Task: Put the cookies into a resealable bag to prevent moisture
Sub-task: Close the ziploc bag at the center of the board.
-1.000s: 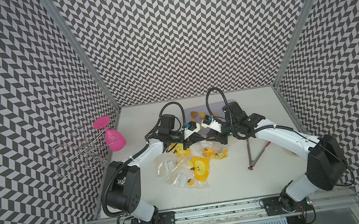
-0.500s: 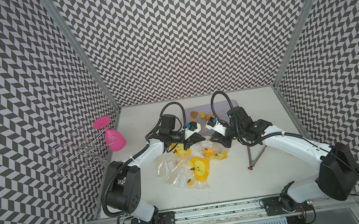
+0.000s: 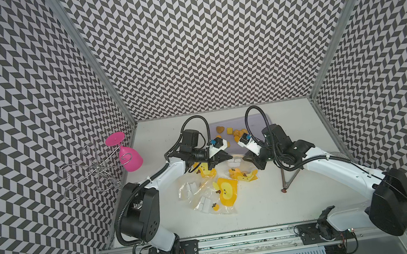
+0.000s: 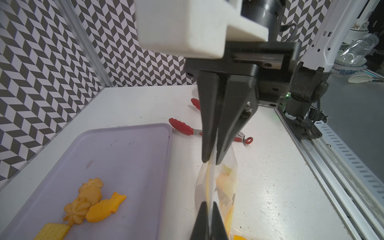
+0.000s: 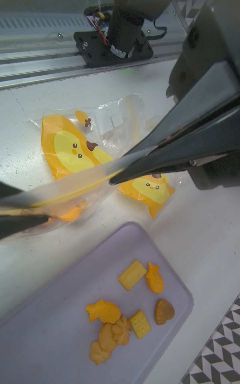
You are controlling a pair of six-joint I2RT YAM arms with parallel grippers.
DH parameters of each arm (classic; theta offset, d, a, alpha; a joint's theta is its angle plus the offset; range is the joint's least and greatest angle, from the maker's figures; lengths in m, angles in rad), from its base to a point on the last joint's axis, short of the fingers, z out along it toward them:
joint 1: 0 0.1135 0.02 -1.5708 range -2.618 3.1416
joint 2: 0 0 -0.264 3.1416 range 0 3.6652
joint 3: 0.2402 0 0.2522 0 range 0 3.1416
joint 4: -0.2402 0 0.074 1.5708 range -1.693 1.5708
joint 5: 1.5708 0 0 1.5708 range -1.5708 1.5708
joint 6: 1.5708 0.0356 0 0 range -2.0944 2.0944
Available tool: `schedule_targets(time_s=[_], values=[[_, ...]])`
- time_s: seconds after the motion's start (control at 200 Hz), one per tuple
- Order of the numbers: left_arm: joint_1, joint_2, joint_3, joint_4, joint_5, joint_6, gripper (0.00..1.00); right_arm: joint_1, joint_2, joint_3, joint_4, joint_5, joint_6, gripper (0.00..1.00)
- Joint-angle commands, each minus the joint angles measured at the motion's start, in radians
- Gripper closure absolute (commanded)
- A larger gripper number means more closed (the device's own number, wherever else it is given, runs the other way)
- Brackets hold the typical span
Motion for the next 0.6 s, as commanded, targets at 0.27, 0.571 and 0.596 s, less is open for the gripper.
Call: schedule_targets(time_s=[0.27,0.571,0.596], values=[[0.017,-0.007,0.027,-0.002,0.017,0.016,1.00,-0.009,-0.086,-0.055,-0.004,0.138,0.071,0.92],[0.023,-0.005,0.026,-0.004,0.005,0.017,1.00,-0.012,-0.115,-0.073,-0.051,0.196,0.082,1.00],[0.023,-0.005,0.026,-0.003,0.004,0.018,1.00,-0.012,-0.114,-0.073,-0.057,0.203,0.082,0.99]])
